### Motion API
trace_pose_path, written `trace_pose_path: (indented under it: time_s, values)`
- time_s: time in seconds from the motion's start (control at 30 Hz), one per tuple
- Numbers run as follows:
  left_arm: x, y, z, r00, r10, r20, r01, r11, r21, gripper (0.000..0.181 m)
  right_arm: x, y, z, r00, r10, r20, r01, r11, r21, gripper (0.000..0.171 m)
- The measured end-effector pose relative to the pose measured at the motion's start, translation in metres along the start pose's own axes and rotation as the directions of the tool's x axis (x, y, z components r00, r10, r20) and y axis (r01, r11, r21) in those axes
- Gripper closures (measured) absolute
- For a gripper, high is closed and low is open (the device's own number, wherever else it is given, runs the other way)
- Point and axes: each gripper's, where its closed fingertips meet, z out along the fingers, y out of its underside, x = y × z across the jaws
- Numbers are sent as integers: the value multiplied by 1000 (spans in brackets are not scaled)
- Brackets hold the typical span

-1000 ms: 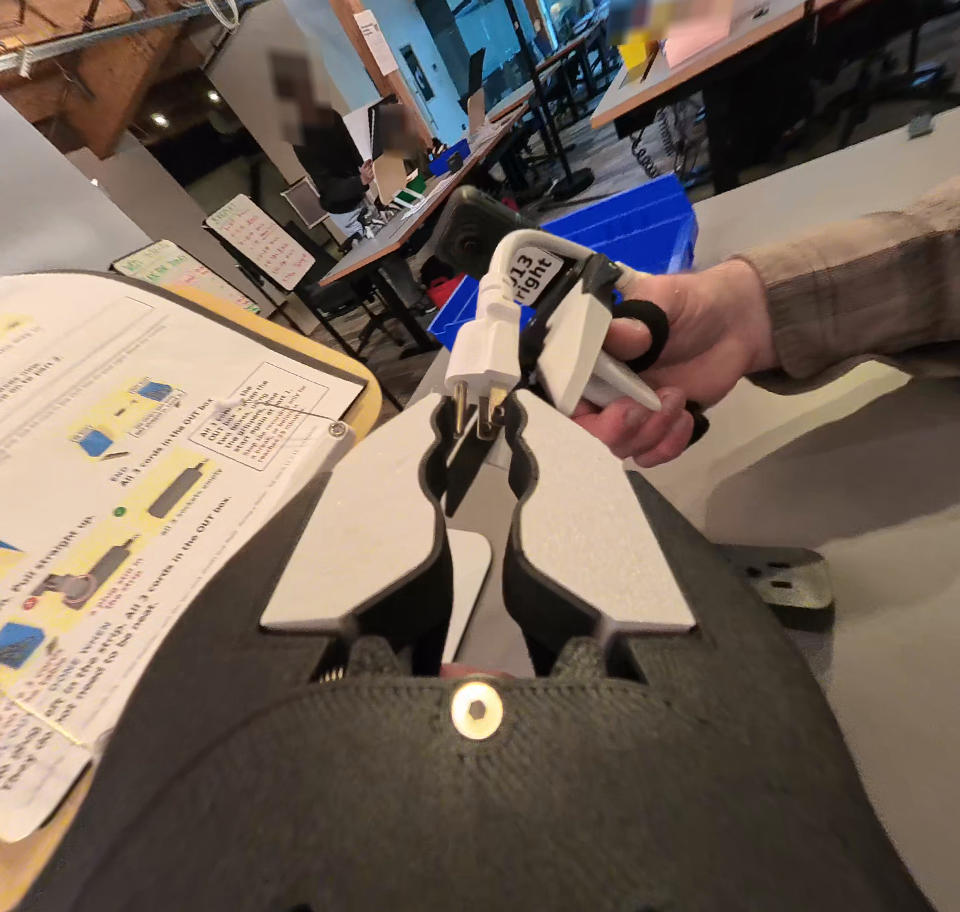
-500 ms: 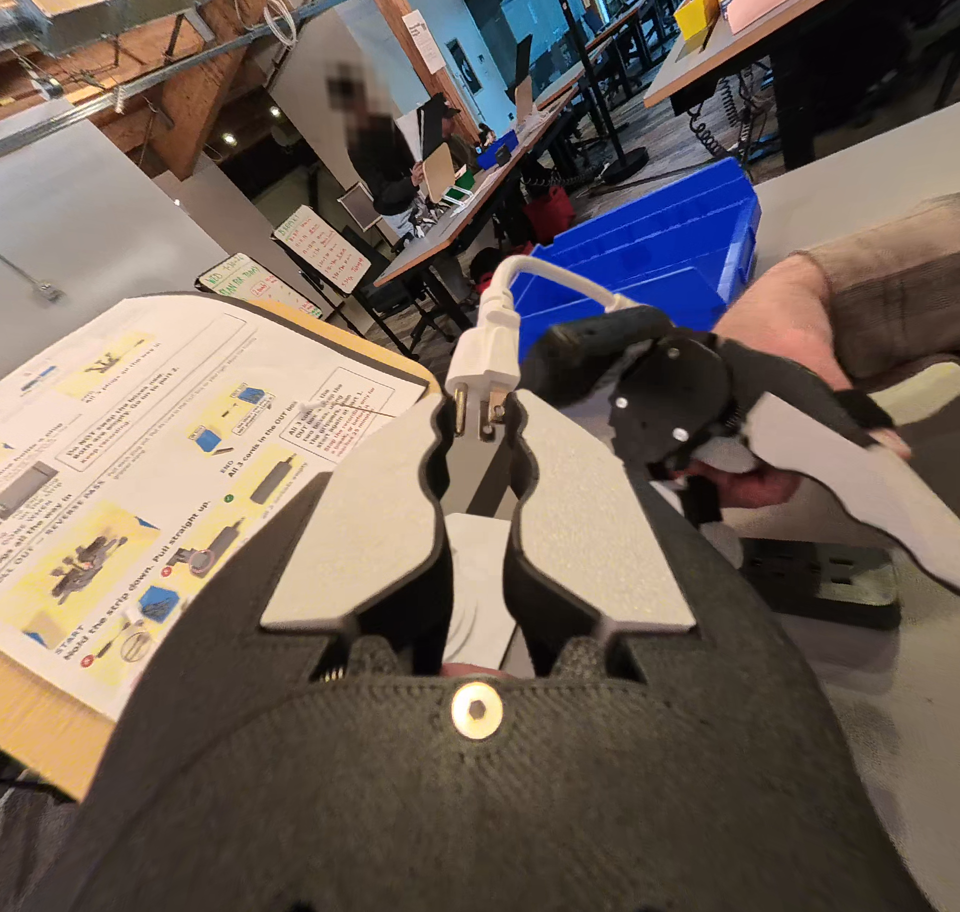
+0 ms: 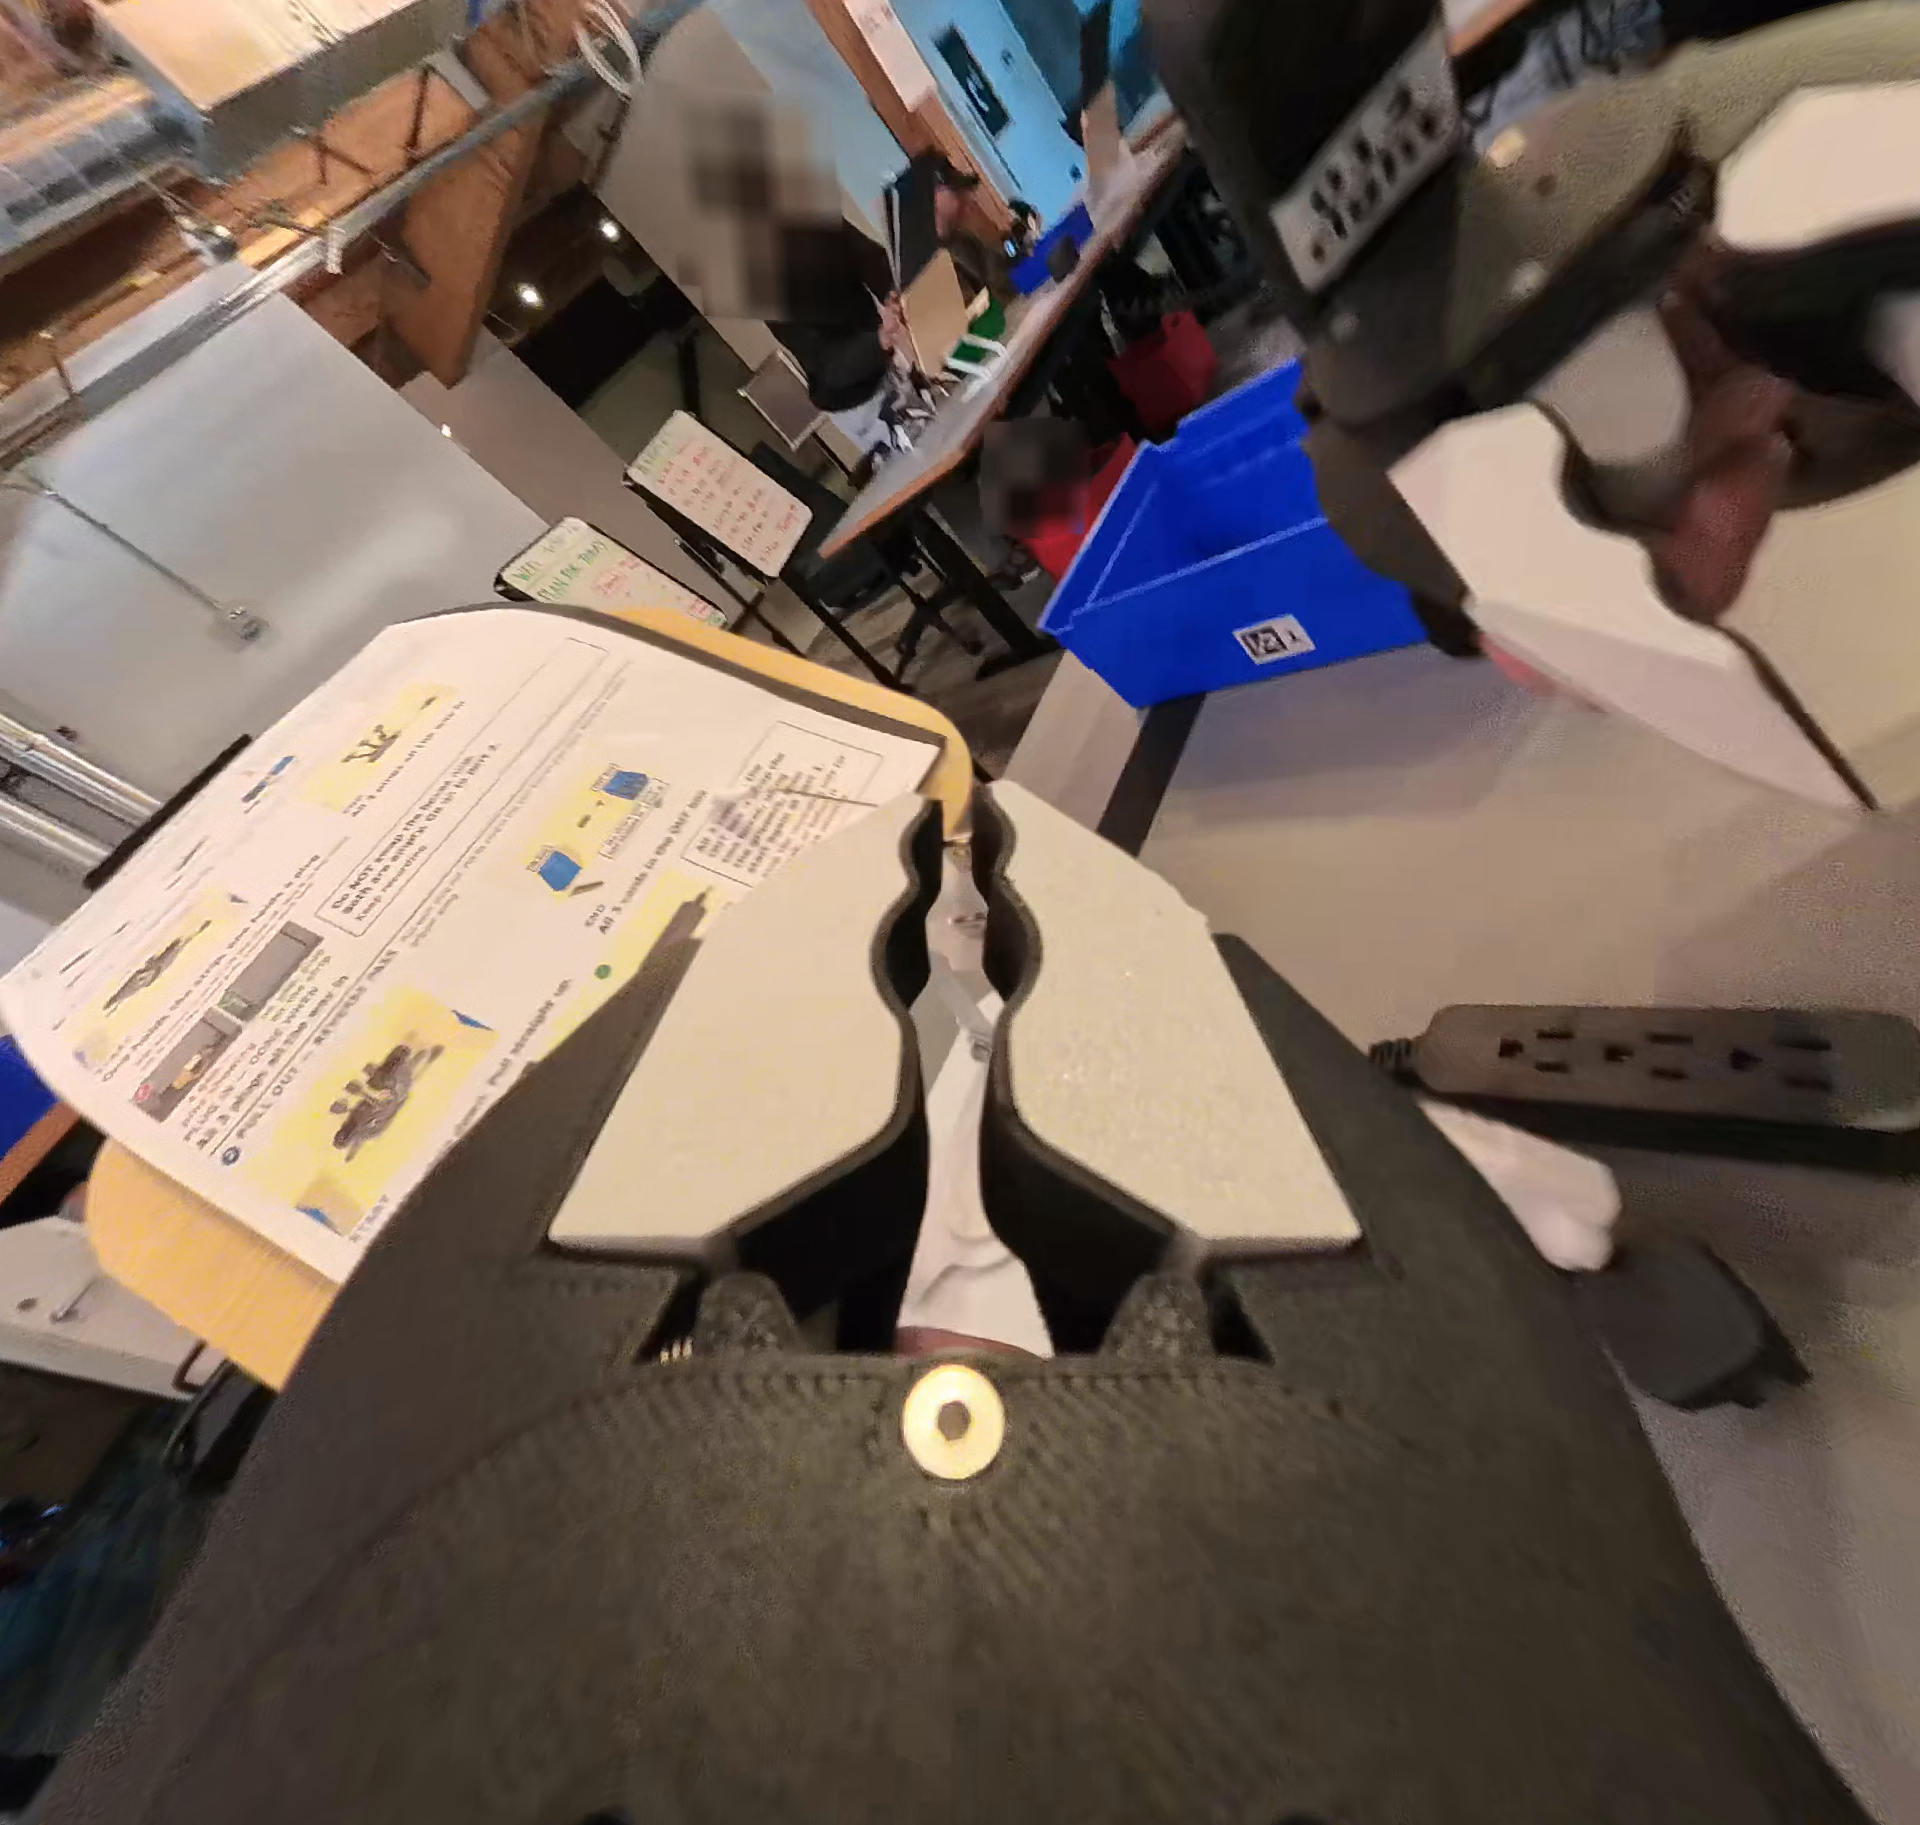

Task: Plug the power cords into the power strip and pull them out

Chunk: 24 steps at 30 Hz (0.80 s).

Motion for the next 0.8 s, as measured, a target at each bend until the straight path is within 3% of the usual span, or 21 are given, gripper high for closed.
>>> trace_pose_path:
  time_s: [0.13, 0.23, 0.33, 0.47, 0.5, 0.6, 0.73, 0.8]
  values:
    - [18, 12, 12, 998, 5, -70, -8, 999, -43, 178, 52, 18, -30, 953, 7, -303, -19, 999, -37, 111]
    - [23, 15, 17, 997, 0, -80, -4, 999, -52, 178, 105, 17, -57, 802, -50, -596, 43, 999, -26, 93]
    - [31, 4, 18, 995, 10, -99, -13, 999, -30, 178, 131, 16, -59, 718, -32, -695, 57, 998, 13, 80]
    - [47, -11, 20, 990, 34, -137, -34, 999, 6, 181, 147, 26, -37, 711, -36, -702, 55, 998, 5, 122]
    - [49, -17, 19, 989, 34, -146, -30, 999, 28, 181, 149, 23, -40, 696, -25, -717, 68, 997, 32, 151]
    - [50, -25, 14, 986, 33, -162, -26, 999, 42, 181, 150, 18, -57, 619, -85, -781, 104, 994, -26, 166]
    - [45, -24, 13, 987, -8, -164, 12, 1000, 23, 181, 142, -1, -76, 490, -194, -850, 177, 977, -121, 167]
    - [38, -24, 11, 986, -51, -162, 55, 998, 17, 168, 139, -7, -85, 406, -279, -870, 196, 957, -215, 167]
